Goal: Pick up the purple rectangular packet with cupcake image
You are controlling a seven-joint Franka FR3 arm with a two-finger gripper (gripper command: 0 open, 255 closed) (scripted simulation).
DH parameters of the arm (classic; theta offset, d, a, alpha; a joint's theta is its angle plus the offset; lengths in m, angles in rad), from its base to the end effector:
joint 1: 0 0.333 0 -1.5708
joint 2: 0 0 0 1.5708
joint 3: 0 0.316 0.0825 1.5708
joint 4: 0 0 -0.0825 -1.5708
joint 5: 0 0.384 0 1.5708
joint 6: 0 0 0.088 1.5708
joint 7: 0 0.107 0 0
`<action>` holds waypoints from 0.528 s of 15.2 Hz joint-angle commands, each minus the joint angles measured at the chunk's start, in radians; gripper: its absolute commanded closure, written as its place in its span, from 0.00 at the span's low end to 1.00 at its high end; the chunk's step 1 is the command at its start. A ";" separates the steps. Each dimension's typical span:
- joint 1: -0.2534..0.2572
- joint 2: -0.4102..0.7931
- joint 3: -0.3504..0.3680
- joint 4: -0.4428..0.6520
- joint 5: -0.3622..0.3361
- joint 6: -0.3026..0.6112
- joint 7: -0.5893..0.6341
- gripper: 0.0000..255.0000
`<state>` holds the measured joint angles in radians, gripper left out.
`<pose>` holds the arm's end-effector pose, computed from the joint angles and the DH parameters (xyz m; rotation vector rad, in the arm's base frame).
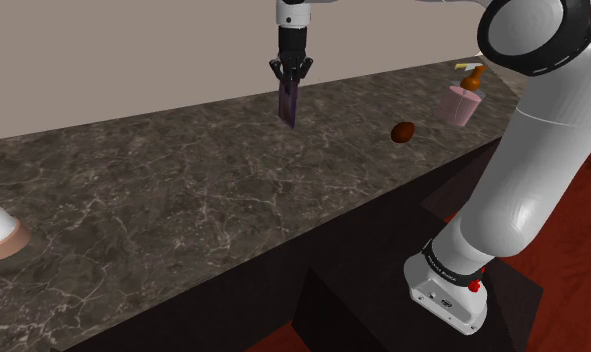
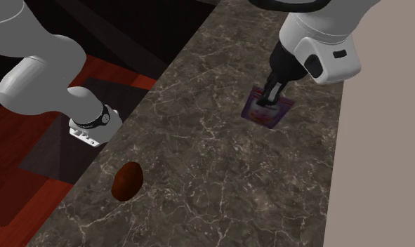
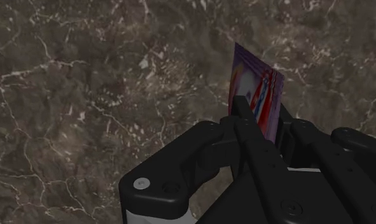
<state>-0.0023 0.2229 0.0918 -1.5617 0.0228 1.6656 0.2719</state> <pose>0.6154 0.0526 0.5060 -3.1010 0.2907 0.1932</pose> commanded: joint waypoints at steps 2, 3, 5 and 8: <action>0.000 0.001 0.000 0.039 0.000 -0.038 0.002 1.00; 0.000 0.002 0.000 0.054 0.000 -0.052 0.002 1.00; 0.001 0.004 0.000 0.084 0.000 -0.080 0.003 1.00; 0.001 0.010 0.001 0.133 -0.001 -0.123 0.005 1.00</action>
<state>-0.0004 0.2361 0.0928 -1.4392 0.0216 1.5566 0.2772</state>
